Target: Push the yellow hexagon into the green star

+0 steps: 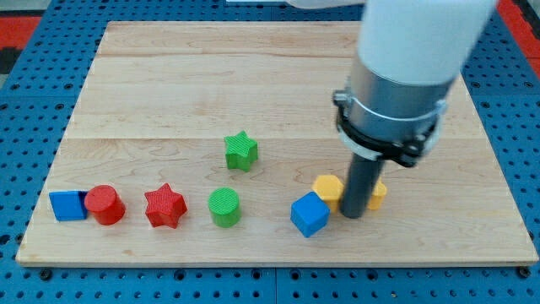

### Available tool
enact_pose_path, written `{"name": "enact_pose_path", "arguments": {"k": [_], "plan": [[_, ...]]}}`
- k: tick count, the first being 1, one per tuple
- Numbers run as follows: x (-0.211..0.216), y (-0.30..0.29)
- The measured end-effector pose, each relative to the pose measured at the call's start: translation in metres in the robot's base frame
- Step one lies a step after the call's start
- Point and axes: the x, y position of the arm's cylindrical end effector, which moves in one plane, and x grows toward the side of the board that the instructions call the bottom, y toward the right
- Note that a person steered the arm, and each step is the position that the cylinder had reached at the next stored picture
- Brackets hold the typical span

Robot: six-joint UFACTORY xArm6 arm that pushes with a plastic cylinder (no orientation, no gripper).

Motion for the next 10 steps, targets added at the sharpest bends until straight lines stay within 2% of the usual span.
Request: {"name": "enact_pose_path", "arguments": {"k": [2,3,4,6,7,8,10], "plan": [[-0.021,-0.041],[-0.027,-0.042],[-0.051,-0.013],[-0.024,-0.075],[-0.028,-0.066],[-0.052,-0.041],[-0.052,-0.085]]}}
